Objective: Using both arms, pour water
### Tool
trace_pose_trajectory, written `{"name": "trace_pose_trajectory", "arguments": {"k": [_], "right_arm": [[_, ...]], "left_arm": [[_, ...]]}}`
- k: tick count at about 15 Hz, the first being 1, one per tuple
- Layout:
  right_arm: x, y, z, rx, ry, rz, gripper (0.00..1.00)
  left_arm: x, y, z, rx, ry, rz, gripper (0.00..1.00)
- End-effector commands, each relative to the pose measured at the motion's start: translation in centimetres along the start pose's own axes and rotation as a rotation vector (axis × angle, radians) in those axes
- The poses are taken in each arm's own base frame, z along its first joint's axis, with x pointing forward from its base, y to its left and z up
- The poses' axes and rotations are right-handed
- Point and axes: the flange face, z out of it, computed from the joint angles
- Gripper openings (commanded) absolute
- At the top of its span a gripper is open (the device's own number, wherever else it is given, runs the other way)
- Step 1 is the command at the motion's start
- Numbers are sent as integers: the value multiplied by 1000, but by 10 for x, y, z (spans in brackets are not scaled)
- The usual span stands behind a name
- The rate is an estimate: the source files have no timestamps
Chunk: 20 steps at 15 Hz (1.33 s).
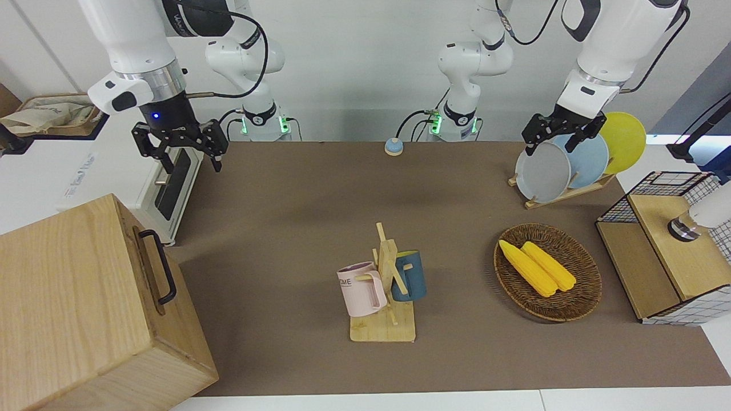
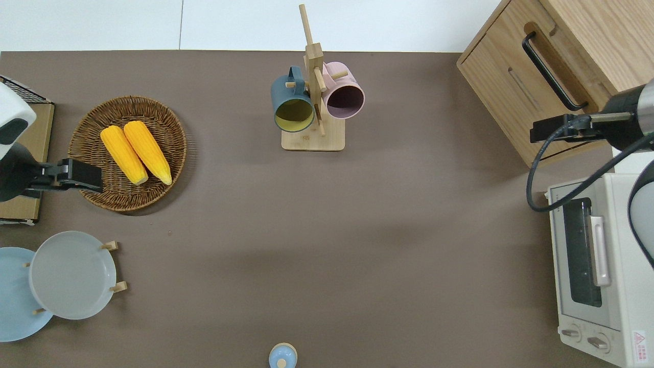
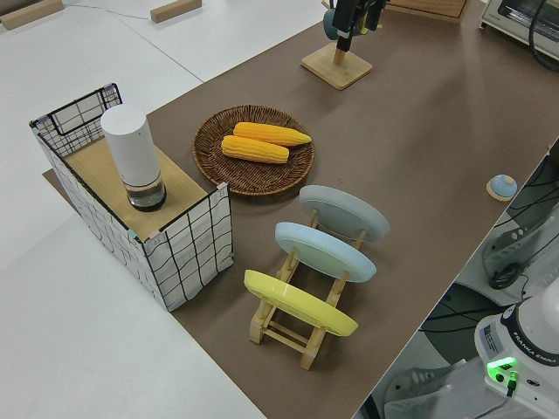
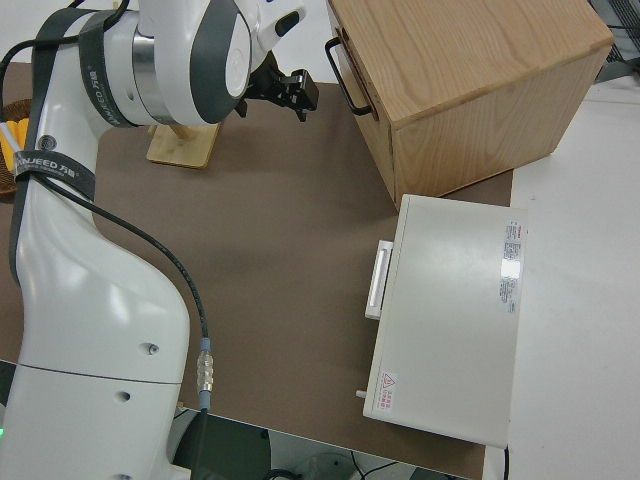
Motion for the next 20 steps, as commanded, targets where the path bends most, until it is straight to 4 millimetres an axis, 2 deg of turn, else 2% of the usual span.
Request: {"name": "trace_pose_trajectory", "arguments": {"k": [1, 10, 13, 15, 18, 20], "right_arm": [[-3, -7, -5, 20, 6, -23, 992], [-3, -6, -6, 17, 6, -29, 992], [-3, -7, -6, 14, 6, -34, 992], [-3, -9, -5, 13, 5, -52, 992], [-4, -20, -2, 20, 0, -125, 992], [-2, -33, 9, 25, -11, -149, 992]], "left_arm": [[-4, -11, -5, -17, 5, -8, 1000], [-5, -5, -6, -6, 9, -4, 1000], [-5, -17, -6, -8, 8, -21, 1000], [-4, -32, -6, -5, 10, -28, 1000], [-3, -77, -4, -6, 11, -27, 1000], [-5, -108, -4, -11, 20, -25, 1000]]}}
